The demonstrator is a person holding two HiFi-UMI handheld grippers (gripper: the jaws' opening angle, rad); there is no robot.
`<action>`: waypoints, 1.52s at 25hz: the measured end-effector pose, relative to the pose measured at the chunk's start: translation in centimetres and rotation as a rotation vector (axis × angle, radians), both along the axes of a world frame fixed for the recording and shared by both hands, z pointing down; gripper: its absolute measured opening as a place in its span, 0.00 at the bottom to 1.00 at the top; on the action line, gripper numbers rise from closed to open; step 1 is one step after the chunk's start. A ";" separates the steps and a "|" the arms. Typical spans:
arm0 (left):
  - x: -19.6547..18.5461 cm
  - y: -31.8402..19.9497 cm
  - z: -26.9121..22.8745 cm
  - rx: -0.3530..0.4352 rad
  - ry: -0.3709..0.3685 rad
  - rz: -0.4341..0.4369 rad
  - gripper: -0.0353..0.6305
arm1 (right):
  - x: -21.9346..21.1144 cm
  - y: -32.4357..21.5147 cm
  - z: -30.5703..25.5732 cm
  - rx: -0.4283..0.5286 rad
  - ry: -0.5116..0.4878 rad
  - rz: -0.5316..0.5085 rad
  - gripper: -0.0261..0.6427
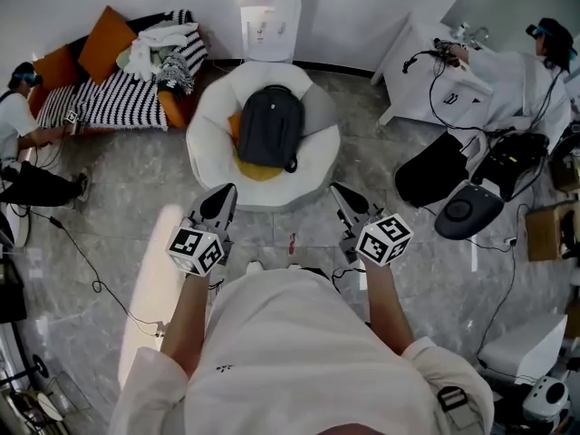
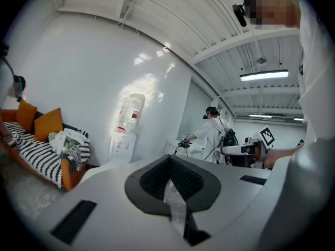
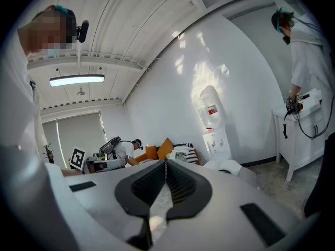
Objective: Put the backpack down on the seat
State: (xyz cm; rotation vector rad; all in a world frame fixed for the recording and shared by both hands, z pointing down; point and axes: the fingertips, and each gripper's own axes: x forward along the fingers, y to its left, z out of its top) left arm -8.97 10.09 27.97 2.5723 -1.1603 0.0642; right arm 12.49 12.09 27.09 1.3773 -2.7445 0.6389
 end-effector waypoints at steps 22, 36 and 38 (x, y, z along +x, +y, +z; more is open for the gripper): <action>4.2 2.5 2.0 -0.055 -0.045 -0.026 0.07 | 4.2 2.4 2.2 -0.078 0.037 -0.101 0.07; 6.6 4.4 3.5 -0.076 -0.065 0.036 0.07 | 3.9 5.5 4.5 -0.109 0.050 -0.095 0.07; 6.6 4.5 3.5 -0.077 -0.061 0.041 0.07 | 3.6 5.8 4.4 -0.106 0.056 -0.104 0.07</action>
